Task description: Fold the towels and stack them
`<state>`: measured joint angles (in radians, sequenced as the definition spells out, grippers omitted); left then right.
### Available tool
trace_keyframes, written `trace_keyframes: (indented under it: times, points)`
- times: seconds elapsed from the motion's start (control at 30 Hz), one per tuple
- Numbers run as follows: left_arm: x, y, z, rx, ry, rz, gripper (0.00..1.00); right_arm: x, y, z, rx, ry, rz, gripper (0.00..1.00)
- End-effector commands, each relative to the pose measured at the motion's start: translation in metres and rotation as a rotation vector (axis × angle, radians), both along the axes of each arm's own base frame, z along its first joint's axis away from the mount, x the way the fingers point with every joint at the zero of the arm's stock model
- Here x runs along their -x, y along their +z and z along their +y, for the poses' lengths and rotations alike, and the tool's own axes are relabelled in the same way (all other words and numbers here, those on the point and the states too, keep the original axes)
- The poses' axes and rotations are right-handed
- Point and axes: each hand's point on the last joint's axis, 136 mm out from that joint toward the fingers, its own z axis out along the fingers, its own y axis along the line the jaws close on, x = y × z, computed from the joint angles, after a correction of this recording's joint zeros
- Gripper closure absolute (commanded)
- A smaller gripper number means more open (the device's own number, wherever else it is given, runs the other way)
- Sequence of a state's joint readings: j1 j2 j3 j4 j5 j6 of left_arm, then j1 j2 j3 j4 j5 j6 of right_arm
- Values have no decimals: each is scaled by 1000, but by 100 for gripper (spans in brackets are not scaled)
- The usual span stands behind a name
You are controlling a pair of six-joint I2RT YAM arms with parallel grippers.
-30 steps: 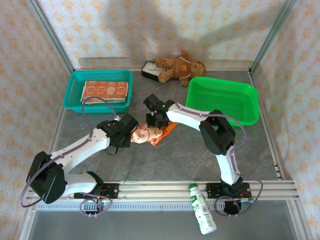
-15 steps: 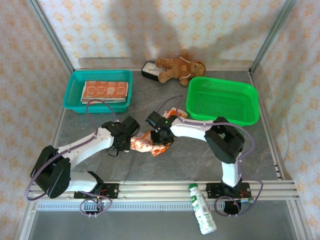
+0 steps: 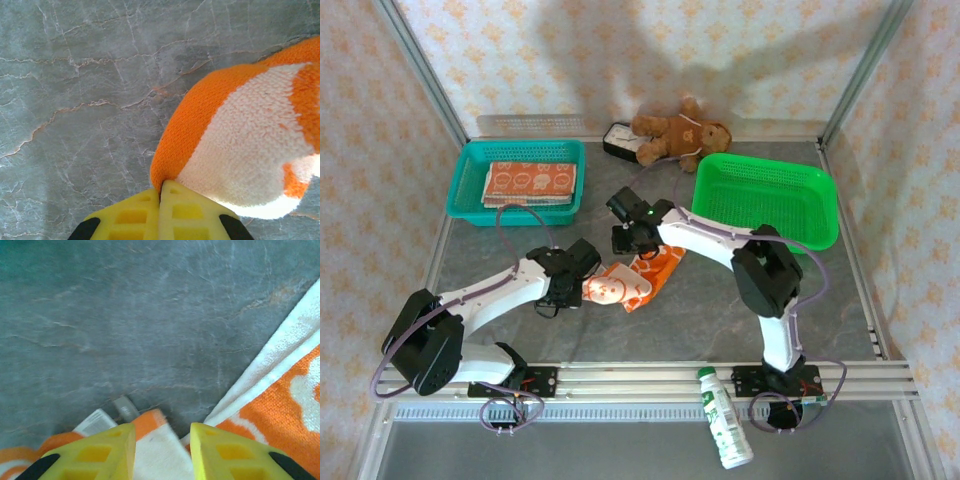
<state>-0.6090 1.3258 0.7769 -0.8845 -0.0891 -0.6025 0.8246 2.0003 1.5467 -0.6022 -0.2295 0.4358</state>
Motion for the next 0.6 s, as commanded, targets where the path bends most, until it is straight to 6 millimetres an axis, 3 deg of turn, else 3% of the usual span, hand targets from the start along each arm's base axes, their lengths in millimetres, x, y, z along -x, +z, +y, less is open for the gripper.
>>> trace_keyframes:
  times: [0.0,0.17,0.47,0.5,0.57]
  points:
    - [1,3,2,-7,7,-17,100,15,-27,-6,60,37,81,66]
    - [0,3,2,-11,6,-18,100,26,-42,-1,29,33,134,67]
    - [0,4,3,-13,7,-20,100,41,-51,3,6,38,174,82]
    - [0,4,3,-12,7,-21,100,41,-49,3,-2,34,174,78]
    - [0,4,3,-12,9,-22,100,42,-44,4,-16,32,168,60]
